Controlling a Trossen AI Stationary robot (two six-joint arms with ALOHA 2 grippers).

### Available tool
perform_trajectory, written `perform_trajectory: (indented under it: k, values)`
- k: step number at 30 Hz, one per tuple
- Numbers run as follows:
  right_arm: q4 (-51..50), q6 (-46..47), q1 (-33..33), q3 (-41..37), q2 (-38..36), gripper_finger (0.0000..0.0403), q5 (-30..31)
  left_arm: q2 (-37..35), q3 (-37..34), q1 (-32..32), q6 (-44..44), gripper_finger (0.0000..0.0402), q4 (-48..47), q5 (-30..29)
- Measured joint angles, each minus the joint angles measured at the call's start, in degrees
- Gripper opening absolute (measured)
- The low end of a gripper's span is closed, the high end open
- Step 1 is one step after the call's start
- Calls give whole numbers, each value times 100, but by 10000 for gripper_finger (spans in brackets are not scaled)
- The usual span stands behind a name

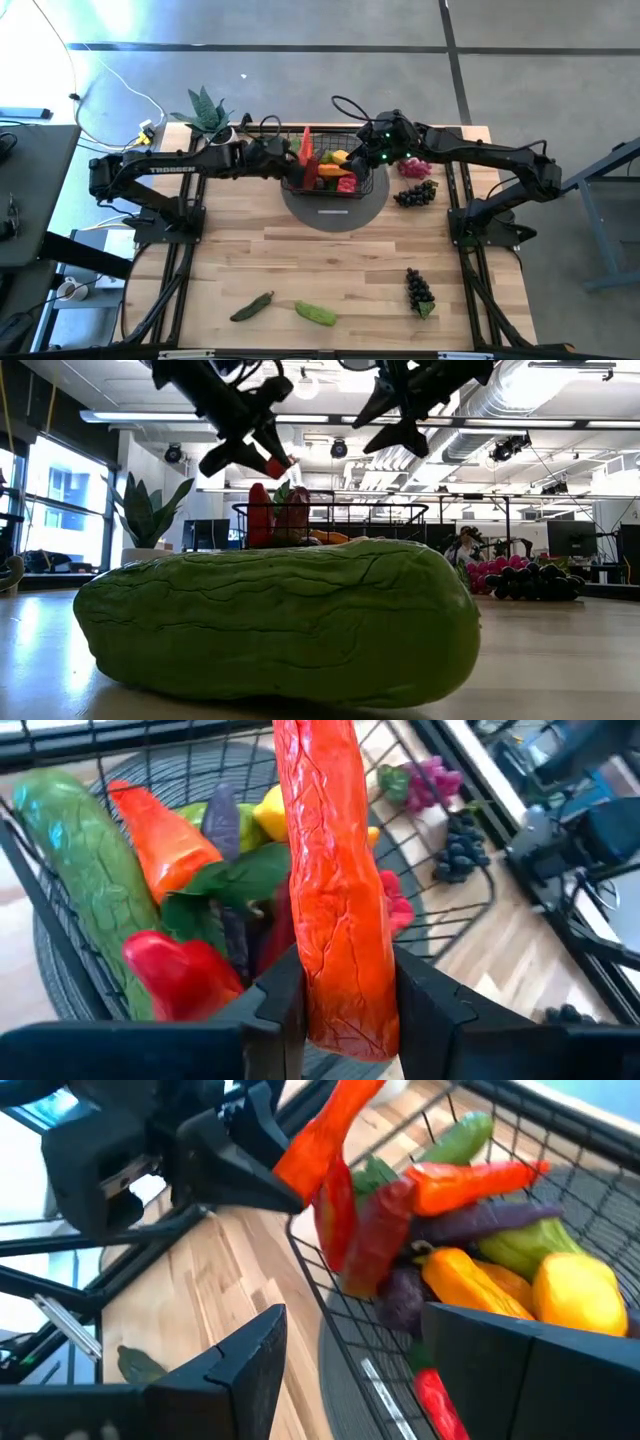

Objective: Build produce basket
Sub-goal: Put the carrot into the wire basket

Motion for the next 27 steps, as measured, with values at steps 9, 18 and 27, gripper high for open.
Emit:
perform_trajectory:
  k: [9, 18, 27]
  values:
    - [-437, -51, -79, 0, 0, 216, 4, 658, -2, 229, -637, 99, 23, -2]
    - [-418, 57, -77, 0, 0, 216, 19, 1009, -2, 305, -657, 106, 147, 28]
    - [-428, 645, -21, 0, 0, 216, 129, 979, -2, 475, -208, 165, 174, 92]
